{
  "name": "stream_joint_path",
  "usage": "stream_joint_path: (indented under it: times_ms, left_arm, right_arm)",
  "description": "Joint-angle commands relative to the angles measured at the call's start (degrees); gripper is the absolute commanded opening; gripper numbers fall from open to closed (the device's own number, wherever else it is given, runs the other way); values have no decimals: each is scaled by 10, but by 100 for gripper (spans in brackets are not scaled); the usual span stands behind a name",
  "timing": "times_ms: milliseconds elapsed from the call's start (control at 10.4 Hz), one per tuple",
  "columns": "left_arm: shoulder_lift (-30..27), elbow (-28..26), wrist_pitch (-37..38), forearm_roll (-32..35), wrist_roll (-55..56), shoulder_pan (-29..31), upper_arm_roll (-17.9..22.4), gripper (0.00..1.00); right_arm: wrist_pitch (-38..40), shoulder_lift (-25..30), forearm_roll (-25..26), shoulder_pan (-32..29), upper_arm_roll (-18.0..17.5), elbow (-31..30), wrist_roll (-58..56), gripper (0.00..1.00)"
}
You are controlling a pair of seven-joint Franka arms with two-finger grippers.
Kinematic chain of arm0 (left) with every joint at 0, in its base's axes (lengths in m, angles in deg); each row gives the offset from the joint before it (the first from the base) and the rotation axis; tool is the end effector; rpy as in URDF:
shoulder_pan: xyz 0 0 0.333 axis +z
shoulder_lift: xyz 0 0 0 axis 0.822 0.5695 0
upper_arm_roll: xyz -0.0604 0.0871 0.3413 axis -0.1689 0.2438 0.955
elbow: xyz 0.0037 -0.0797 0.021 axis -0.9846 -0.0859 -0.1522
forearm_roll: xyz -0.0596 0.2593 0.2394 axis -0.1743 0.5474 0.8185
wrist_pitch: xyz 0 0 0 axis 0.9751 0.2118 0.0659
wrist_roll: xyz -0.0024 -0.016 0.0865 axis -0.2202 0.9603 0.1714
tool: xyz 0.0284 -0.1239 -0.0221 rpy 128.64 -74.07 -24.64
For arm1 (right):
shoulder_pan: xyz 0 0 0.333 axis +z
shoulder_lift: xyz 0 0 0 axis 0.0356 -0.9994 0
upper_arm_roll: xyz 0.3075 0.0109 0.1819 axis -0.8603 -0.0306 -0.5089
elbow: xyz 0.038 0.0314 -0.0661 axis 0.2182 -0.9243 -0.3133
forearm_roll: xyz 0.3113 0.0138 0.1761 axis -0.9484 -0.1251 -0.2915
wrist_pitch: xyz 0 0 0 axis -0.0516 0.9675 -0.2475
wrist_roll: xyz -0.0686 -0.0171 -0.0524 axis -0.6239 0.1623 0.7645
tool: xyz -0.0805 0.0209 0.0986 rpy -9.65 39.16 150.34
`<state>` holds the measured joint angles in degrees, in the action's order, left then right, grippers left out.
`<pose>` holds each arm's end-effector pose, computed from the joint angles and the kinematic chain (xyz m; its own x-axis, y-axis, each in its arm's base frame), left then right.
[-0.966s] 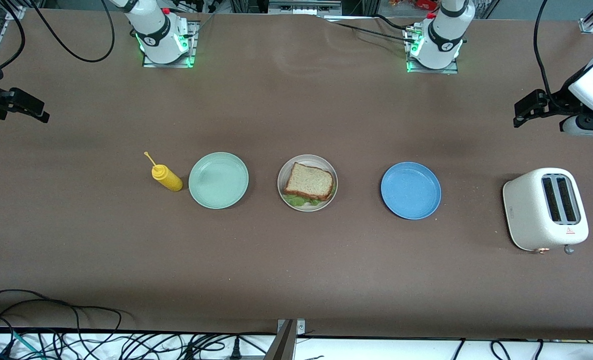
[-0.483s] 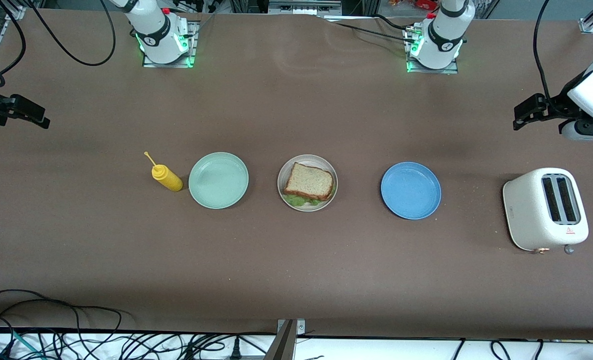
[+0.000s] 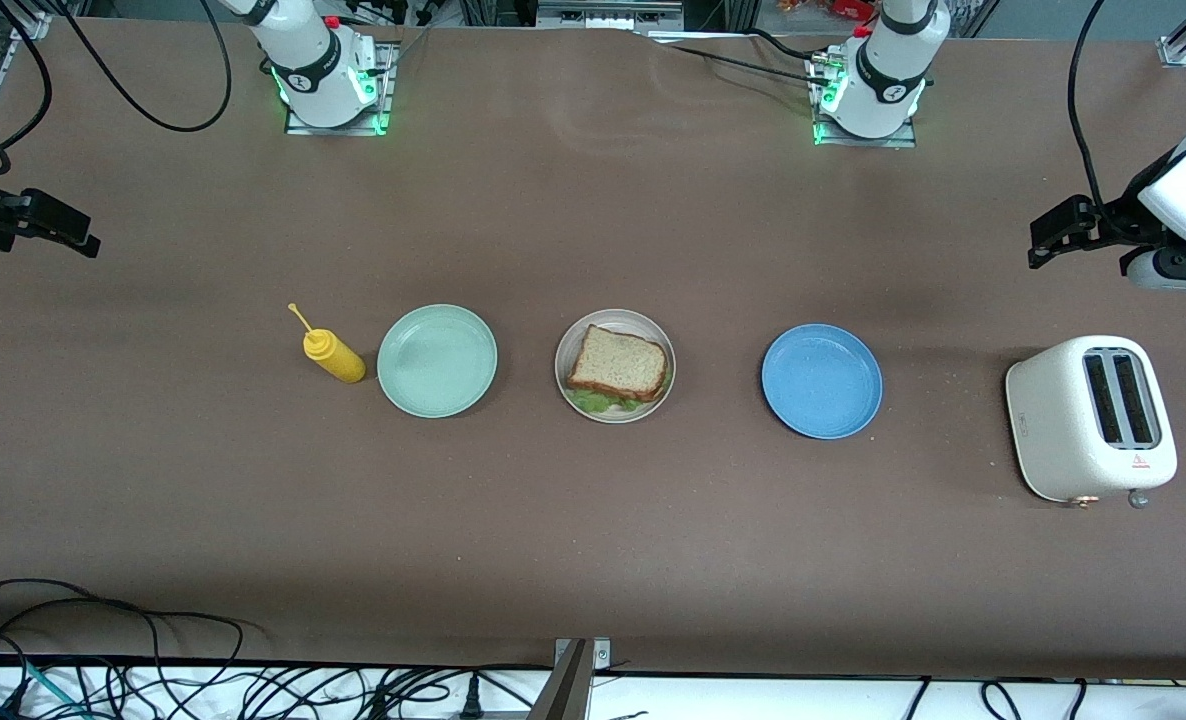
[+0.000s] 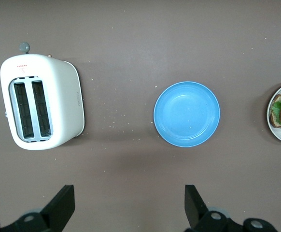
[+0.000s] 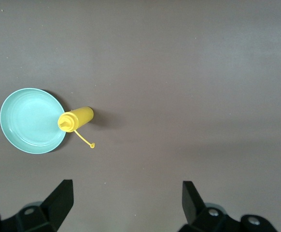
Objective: Make sandwich on beige plate with both arms
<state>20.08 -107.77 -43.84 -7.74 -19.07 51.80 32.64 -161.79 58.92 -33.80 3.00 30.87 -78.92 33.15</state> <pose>0.5327 -0.0142 0.6271 0.9962 -0.0761 -0.0422 -0.0769 -0.9969 -0.0175 0.5210 -0.0413 0.6166 0.9978 -0.0595 -0.0304 -0.0593 -0.9982 0.0061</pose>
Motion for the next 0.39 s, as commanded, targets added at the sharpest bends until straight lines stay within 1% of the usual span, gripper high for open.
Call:
stream_joint_path:
  times_ms: [0, 290]
  left_arm:
    - [13, 16, 7, -15, -4, 3, 1, 100]
    - [14, 16, 7, -16, -7, 8, 1, 100]
  right_arm:
    - [9, -7, -9, -2, 1, 15, -4, 100]
    - [9, -7, -8, 0, 1, 15, -4, 100]
